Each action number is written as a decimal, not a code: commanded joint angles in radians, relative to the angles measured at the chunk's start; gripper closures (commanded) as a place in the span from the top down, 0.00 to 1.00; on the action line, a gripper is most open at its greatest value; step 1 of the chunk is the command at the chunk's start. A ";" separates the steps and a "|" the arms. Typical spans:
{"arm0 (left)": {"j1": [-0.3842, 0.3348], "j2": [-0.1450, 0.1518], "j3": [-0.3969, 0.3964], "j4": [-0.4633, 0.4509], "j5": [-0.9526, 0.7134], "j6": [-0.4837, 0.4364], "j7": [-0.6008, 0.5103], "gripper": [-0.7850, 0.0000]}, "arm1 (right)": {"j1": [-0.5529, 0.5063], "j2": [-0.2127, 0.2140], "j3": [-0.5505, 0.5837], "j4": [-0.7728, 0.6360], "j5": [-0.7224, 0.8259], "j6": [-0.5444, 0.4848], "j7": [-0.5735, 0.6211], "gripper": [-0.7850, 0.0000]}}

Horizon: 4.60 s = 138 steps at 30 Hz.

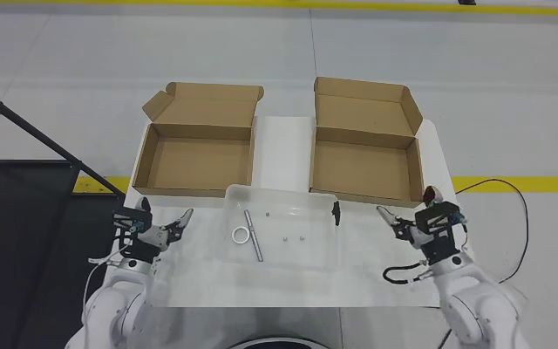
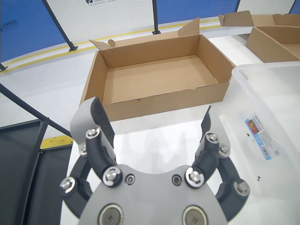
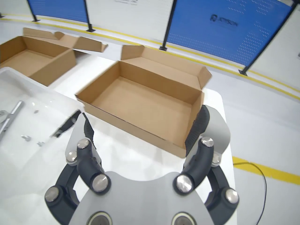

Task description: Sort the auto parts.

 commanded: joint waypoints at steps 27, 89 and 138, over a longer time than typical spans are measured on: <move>0.002 0.000 0.000 0.001 -0.001 -0.001 0.007 1.00 | 0.355 -0.009 -0.457 -0.065 -0.064 -0.259 0.530 1.00; 0.002 0.000 0.000 0.001 -0.001 -0.001 0.007 1.00 | 0.476 -0.002 -0.290 0.033 0.159 -0.212 0.433 0.00; 0.002 0.000 0.000 0.001 -0.001 -0.001 0.007 1.00 | 1.115 -0.120 -0.677 1.119 0.003 -0.181 0.781 0.11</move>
